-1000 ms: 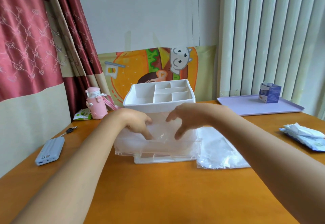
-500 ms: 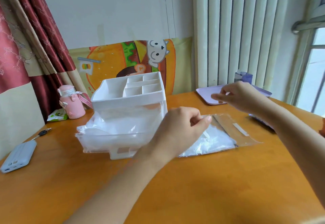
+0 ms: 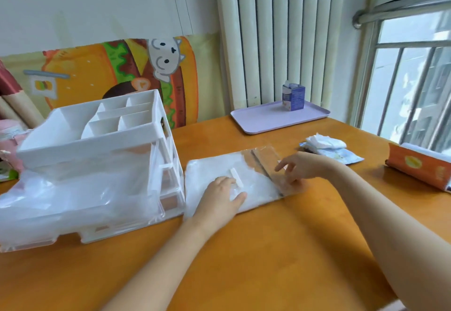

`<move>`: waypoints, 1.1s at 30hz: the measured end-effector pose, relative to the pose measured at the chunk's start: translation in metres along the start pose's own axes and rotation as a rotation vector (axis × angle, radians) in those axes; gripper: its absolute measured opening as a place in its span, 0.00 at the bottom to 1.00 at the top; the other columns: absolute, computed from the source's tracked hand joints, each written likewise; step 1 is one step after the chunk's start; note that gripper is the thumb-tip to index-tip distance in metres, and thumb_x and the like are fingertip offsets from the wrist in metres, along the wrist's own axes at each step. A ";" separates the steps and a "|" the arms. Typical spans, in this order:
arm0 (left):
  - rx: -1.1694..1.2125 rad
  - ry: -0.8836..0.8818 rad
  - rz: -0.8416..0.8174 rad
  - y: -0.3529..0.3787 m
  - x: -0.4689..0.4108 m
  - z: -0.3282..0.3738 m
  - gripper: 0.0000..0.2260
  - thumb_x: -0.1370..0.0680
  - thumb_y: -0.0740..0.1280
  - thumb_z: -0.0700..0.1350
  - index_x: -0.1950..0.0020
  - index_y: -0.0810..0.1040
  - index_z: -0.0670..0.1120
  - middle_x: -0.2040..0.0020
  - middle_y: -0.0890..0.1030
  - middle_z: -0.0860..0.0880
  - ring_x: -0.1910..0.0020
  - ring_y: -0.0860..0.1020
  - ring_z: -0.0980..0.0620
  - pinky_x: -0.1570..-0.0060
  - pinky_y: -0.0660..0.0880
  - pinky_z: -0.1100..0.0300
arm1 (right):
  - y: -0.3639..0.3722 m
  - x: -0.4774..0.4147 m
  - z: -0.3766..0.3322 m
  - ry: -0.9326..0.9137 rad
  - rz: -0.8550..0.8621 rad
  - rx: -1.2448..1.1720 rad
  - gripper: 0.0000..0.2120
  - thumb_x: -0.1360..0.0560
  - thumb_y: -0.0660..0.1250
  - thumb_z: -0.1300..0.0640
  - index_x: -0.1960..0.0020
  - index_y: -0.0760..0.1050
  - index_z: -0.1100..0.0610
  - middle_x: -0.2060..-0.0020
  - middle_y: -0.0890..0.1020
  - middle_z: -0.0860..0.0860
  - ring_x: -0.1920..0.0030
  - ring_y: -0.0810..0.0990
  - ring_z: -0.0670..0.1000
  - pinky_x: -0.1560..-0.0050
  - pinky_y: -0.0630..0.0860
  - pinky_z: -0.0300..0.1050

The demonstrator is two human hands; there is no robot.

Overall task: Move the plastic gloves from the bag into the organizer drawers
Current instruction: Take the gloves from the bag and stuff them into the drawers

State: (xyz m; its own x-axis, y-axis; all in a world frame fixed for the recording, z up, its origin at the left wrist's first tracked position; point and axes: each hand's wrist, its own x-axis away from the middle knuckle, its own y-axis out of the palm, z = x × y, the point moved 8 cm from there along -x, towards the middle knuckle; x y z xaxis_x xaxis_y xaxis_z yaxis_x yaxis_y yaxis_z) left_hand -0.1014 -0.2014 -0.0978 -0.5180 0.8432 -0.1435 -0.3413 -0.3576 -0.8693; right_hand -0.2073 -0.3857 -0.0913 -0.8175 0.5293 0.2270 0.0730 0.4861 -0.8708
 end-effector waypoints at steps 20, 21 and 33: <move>-0.133 -0.105 -0.083 0.025 -0.012 -0.032 0.29 0.18 0.45 0.61 0.21 0.51 0.49 0.20 0.49 0.46 0.22 0.46 0.48 0.25 0.40 0.49 | -0.016 0.002 0.006 -0.039 0.343 -0.273 0.03 0.28 0.73 0.53 0.60 0.83 0.51 0.68 0.83 0.46 0.67 0.78 0.43 0.65 0.70 0.34; -0.134 -0.111 -0.086 0.025 -0.011 -0.031 0.29 0.18 0.45 0.62 0.21 0.50 0.49 0.20 0.48 0.46 0.22 0.45 0.48 0.25 0.39 0.48 | -0.018 0.005 0.007 -0.048 0.354 -0.304 0.04 0.28 0.73 0.54 0.60 0.83 0.53 0.68 0.83 0.47 0.68 0.77 0.43 0.64 0.71 0.35; -0.165 -0.200 -0.019 0.016 -0.005 -0.036 0.32 0.19 0.51 0.62 0.21 0.53 0.44 0.21 0.53 0.45 0.22 0.49 0.47 0.25 0.42 0.43 | -0.052 0.035 0.022 -0.106 0.581 -1.416 0.06 0.21 0.62 0.61 0.55 0.76 0.60 0.59 0.84 0.55 0.53 0.82 0.54 0.53 0.81 0.43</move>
State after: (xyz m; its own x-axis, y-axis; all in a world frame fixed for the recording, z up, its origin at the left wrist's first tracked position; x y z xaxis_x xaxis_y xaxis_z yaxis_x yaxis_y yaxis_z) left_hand -0.0763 -0.1969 -0.1276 -0.6636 0.7468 -0.0444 -0.2282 -0.2586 -0.9387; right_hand -0.2526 -0.4077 -0.0474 -0.5159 0.8537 -0.0715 0.8034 0.5111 0.3055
